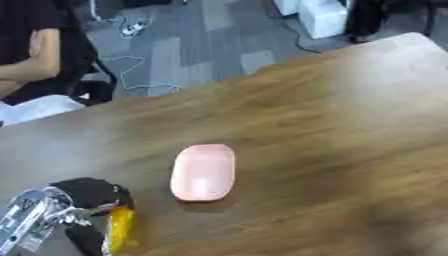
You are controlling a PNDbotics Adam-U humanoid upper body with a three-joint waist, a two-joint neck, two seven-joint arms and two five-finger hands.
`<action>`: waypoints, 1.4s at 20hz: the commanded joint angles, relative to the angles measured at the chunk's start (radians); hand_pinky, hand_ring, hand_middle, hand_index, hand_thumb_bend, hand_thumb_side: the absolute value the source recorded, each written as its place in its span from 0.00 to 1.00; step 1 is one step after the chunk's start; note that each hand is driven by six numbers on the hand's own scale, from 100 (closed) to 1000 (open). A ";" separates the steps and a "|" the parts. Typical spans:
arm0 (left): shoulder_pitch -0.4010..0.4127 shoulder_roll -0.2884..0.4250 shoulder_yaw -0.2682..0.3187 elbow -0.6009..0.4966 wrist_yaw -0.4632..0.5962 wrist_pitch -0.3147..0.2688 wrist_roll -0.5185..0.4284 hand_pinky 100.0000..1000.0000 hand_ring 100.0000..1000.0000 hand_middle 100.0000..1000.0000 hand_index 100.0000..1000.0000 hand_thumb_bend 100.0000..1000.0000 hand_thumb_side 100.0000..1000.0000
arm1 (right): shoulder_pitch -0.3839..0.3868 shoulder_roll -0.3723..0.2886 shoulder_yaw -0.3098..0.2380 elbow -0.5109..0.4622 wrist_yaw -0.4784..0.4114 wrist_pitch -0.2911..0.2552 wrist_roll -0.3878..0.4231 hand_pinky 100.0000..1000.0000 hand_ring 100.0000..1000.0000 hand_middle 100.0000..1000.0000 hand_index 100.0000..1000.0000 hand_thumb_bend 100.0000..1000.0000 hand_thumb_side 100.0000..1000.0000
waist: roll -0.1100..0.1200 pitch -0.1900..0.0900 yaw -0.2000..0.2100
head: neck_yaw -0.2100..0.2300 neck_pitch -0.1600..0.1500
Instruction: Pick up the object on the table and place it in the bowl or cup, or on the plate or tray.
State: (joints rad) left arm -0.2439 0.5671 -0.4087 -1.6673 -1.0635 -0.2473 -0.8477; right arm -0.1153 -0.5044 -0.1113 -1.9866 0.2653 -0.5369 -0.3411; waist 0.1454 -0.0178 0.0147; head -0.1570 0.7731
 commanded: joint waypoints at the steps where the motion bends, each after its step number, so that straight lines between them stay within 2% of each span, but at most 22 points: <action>1: -0.002 0.003 0.023 -0.020 -0.004 -0.050 -0.059 0.64 0.77 0.83 0.88 0.95 0.74 | -0.010 -0.023 -0.004 -0.013 0.000 -0.002 0.003 0.00 0.16 0.25 0.75 0.00 1.00 | -0.009 -0.005 0.003 | -0.007 -0.003; 11: -0.002 -0.014 0.050 -0.018 -0.054 -0.033 -0.059 0.65 0.77 0.83 0.88 0.98 0.71 | -0.010 -0.023 -0.004 -0.013 -0.001 -0.002 0.004 0.00 0.16 0.26 0.75 0.00 1.00 | -0.010 -0.005 0.006 | -0.013 -0.003; 19: -0.015 0.072 0.025 0.000 -0.091 -0.074 -0.059 0.68 0.79 0.84 0.88 1.00 0.61 | -0.008 -0.027 -0.003 -0.013 -0.002 -0.003 0.005 0.00 0.16 0.25 0.75 0.00 1.00 | -0.007 -0.007 0.008 | -0.013 -0.003; 27: -0.021 0.078 0.016 -0.003 -0.113 -0.098 -0.059 0.68 0.79 0.84 0.88 1.00 0.62 | -0.010 -0.027 -0.002 -0.013 -0.005 -0.004 0.006 0.00 0.16 0.26 0.74 0.00 1.00 | -0.006 -0.006 0.008 | -0.015 -0.003; 28: -0.018 0.072 0.022 -0.010 -0.116 -0.091 -0.059 0.66 0.78 0.83 0.87 1.00 0.66 | -0.010 -0.027 -0.002 -0.013 -0.005 -0.004 0.006 0.00 0.16 0.26 0.74 0.00 1.00 | -0.007 -0.006 0.009 | -0.016 -0.003</action>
State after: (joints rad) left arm -0.2540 0.6146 -0.3979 -1.6617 -1.1694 -0.2654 -0.8324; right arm -0.1151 -0.5044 -0.1112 -1.9866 0.2640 -0.5410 -0.3370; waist 0.1450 -0.0172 0.0206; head -0.1596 0.7731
